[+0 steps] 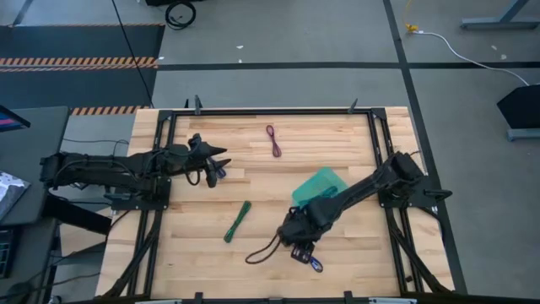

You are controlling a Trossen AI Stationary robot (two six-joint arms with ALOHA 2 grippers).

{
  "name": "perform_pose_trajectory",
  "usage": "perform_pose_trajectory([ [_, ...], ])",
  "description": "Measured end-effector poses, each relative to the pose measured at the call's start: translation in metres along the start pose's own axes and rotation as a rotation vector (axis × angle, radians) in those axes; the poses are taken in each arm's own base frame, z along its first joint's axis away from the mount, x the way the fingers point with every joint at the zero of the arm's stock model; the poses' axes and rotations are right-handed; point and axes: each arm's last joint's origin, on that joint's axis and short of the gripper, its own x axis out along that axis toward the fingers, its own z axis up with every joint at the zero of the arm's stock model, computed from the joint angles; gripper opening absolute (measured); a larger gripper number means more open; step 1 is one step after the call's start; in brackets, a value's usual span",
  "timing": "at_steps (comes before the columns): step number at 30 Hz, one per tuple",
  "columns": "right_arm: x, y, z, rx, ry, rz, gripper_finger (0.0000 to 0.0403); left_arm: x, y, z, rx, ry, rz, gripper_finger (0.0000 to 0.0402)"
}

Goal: Pick and place USB-C Cables
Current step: Put the blue charger cable into the green bin

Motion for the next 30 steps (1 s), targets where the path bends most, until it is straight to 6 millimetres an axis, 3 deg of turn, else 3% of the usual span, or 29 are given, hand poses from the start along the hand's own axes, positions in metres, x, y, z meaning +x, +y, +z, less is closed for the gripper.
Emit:
perform_pose_trajectory([
  [11,0.058,0.023,-0.007,-0.014,0.041,-0.046,0.0184,0.000,-0.003,0.000,-0.079,0.016,-0.100,0.0190],
  [19,0.075,0.024,-0.003,-0.040,-0.014,-0.099,0.0174,-0.001,-0.005,-0.002,-0.102,0.039,-0.152,0.0190],
  [23,0.079,0.019,-0.004,-0.052,-0.003,-0.175,0.0129,-0.001,-0.007,-0.002,-0.096,0.046,-0.163,0.0190],
  [27,0.081,0.018,-0.007,-0.093,-0.022,-0.212,0.0034,-0.002,-0.009,-0.002,-0.094,0.045,-0.173,0.0190],
  [30,0.079,0.019,-0.008,-0.122,-0.033,-0.220,0.0019,-0.002,-0.009,-0.002,-0.094,0.044,-0.174,0.0190],
])
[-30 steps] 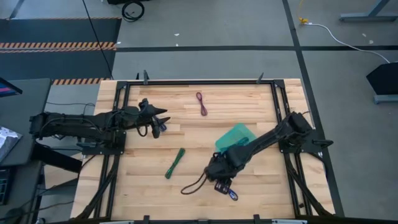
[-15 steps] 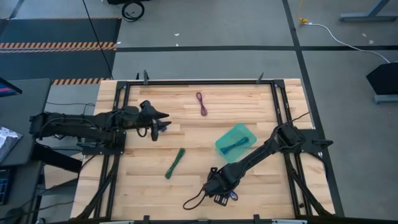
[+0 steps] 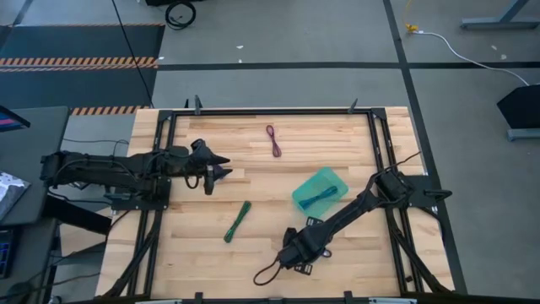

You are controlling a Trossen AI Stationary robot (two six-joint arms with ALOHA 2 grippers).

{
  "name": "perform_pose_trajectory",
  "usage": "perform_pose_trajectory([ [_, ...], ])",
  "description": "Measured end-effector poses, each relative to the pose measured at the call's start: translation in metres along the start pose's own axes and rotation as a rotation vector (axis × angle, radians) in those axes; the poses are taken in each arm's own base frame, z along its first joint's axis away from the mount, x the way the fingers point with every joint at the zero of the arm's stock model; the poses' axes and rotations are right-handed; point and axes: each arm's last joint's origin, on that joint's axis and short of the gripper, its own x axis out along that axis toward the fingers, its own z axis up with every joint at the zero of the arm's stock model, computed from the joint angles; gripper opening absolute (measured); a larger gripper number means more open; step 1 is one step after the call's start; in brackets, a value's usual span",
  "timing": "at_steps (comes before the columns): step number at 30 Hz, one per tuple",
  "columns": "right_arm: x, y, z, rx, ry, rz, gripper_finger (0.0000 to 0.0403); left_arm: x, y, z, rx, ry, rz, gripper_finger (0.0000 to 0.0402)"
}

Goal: Pick and place USB-C Cables
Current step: Put the blue charger cable into the green bin

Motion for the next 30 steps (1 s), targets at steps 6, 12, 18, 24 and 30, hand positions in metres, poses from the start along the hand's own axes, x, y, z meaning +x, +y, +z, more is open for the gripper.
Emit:
perform_pose_trajectory([
  [6,-0.027,0.006,0.007,-0.087,-0.073,0.029,0.0016,0.000,0.000,0.000,-0.001,0.000,0.000,0.0190],
  [12,-0.085,0.004,0.018,-0.234,-0.185,-0.058,0.0016,0.000,0.000,0.000,-0.024,-0.002,0.000,0.0189],
  [18,-0.146,-0.013,0.020,-0.326,-0.277,-0.240,0.0016,0.000,0.000,0.000,-0.026,-0.001,0.000,0.0189],
  [24,-0.169,-0.032,0.027,-0.498,-0.287,-0.276,0.0016,-0.001,-0.005,-0.001,-0.043,0.006,-0.028,0.0189],
  [30,-0.156,-0.050,0.041,-0.479,-0.220,-0.292,0.0016,-0.003,-0.014,-0.003,-0.012,0.014,-0.075,0.0189],
])
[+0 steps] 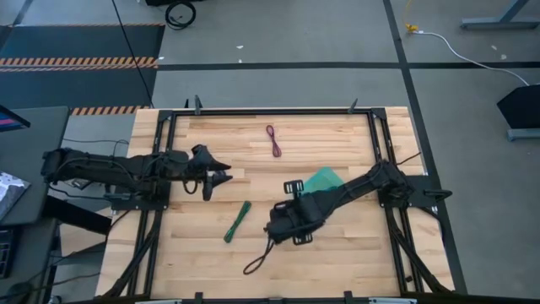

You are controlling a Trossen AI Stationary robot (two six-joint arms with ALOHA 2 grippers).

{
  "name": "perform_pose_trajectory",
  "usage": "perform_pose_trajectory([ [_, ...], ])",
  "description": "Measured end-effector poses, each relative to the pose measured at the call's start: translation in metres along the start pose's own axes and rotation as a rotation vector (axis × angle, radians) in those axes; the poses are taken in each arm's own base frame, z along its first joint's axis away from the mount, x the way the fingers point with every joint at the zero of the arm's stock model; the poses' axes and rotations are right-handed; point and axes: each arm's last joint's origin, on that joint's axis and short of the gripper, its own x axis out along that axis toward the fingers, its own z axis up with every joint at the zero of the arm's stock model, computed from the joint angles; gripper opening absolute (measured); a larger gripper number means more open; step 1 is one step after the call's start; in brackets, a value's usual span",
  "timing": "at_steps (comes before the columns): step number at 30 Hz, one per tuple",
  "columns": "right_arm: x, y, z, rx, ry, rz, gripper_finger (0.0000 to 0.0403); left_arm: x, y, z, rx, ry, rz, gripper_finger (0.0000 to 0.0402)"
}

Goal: Pick and place USB-C Cables
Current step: Put the blue charger cable into the green bin

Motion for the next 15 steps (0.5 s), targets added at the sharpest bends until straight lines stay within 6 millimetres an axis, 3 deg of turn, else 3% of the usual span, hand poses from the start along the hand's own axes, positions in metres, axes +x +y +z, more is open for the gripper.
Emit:
perform_pose_trajectory([
  [5,0.024,-0.017,0.000,0.055,0.082,-0.019,0.0016,0.000,-0.002,0.000,0.042,-0.002,-0.010,0.0189],
  [12,0.045,-0.034,-0.002,-0.291,0.159,-0.006,0.0016,0.000,-0.002,0.002,0.036,-0.026,-0.016,0.0189],
  [15,0.048,-0.038,-0.002,-0.299,0.167,-0.016,0.0019,0.000,-0.002,0.002,0.018,-0.028,-0.016,0.0190],
])
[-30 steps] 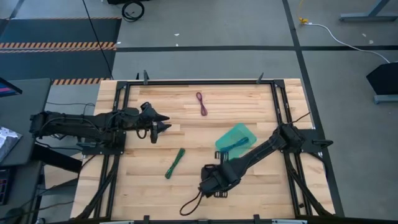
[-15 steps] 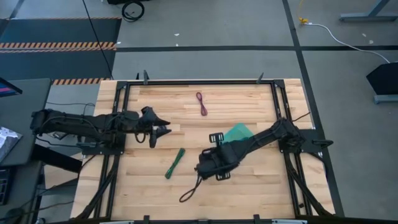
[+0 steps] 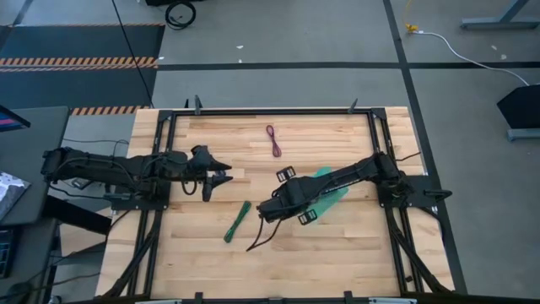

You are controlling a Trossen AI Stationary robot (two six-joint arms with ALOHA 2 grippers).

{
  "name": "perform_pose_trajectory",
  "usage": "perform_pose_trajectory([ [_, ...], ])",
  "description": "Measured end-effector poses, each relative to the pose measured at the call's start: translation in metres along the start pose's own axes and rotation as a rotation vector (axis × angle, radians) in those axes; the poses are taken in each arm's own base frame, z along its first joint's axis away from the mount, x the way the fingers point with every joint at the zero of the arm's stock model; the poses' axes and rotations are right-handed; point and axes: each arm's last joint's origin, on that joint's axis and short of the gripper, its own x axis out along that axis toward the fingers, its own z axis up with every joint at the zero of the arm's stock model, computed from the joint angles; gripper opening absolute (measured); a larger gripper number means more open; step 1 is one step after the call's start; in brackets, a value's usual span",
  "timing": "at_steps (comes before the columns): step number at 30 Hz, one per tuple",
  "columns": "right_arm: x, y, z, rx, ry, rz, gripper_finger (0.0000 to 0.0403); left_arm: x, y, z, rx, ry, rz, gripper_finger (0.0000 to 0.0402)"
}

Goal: Pick and place USB-C Cables
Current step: Put the blue charger cable into the green bin

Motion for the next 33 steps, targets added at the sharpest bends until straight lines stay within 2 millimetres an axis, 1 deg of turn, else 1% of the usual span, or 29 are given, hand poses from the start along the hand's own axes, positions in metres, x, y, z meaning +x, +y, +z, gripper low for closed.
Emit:
perform_pose_trajectory([
  [4,0.001,-0.001,0.000,0.005,-0.006,0.073,0.0026,0.000,0.000,0.000,-0.007,0.000,0.000,0.0190],
  [7,-0.001,0.004,0.000,0.000,-0.017,0.138,0.0017,0.000,0.000,-0.001,-0.007,0.007,0.002,0.0189],
  [9,0.002,0.007,0.000,0.110,0.002,0.167,0.0014,0.000,0.000,-0.001,-0.006,0.013,0.004,0.0190],
  [13,0.019,0.010,-0.003,0.497,0.106,0.164,0.0014,0.000,0.000,-0.001,-0.006,0.013,0.004,0.0189],
  [14,0.024,0.010,-0.004,0.566,0.132,0.159,0.0014,0.000,0.000,-0.001,-0.006,0.013,0.004,0.0190],
  [18,0.038,0.014,-0.008,0.651,0.191,0.095,0.0014,0.000,0.000,-0.001,-0.007,0.012,0.004,0.0189],
  [22,0.042,0.014,-0.009,0.687,0.198,0.058,0.0014,0.000,0.000,-0.001,-0.007,0.011,0.004,0.0190],
  [24,0.040,0.011,-0.011,0.681,0.192,0.060,0.0014,0.000,0.000,-0.001,-0.007,0.011,0.004,0.0189],
  [27,0.029,0.002,-0.020,0.704,0.154,0.052,0.0014,0.000,0.000,-0.001,-0.007,0.011,0.004,0.0190],
  [30,0.017,-0.011,-0.031,0.784,0.113,0.041,0.0014,0.000,0.000,-0.001,-0.007,0.012,0.004,0.0189],
  [33,0.003,-0.027,-0.047,0.853,0.069,0.057,0.0014,0.000,0.000,-0.001,-0.007,0.013,0.004,0.0190],
])
